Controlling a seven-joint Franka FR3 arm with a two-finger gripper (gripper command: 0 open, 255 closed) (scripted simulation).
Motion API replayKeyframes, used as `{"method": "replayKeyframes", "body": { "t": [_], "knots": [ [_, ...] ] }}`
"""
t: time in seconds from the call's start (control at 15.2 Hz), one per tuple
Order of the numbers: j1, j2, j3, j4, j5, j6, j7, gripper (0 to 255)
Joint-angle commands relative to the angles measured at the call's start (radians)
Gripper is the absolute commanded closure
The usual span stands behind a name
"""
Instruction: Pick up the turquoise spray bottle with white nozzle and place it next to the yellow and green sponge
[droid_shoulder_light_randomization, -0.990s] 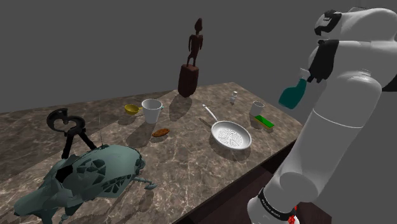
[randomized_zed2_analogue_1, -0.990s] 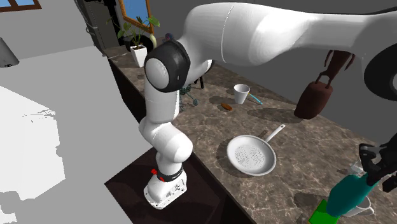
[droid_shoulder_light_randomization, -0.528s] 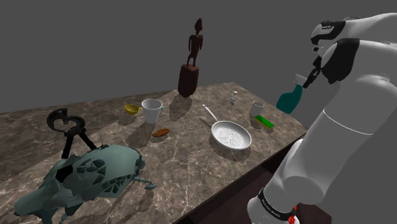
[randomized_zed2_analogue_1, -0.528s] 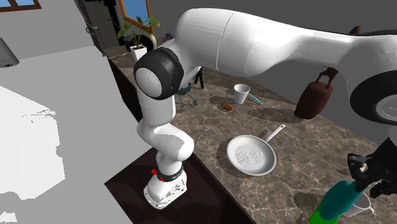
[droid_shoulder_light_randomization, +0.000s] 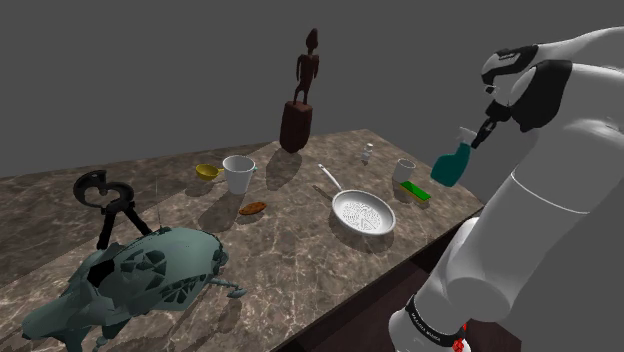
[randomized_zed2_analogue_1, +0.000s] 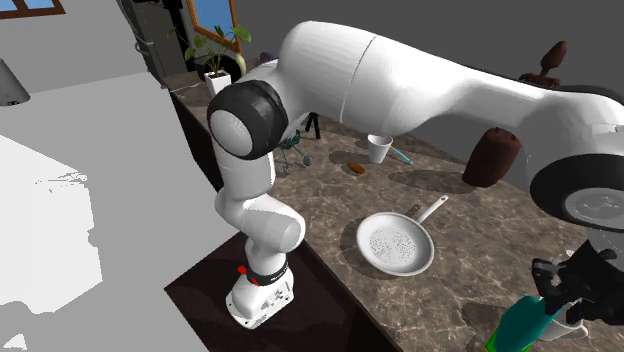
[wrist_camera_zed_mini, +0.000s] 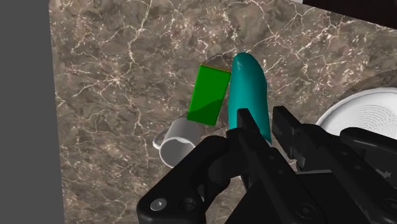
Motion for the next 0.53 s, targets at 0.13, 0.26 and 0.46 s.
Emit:
{"method": "replayKeyframes", "body": {
  "t": [0.13,0.26,0.46],
  "knots": [
    [0.005,-0.033,0.013,-0.060,-0.034,0.057,0.023,255],
    [0.009,-0.020,0.002,-0.085,-0.019,0.083,0.011,255],
    [0.016,0.018,-0.022,-0.119,0.024,0.121,-0.020,255]
  ]
}}
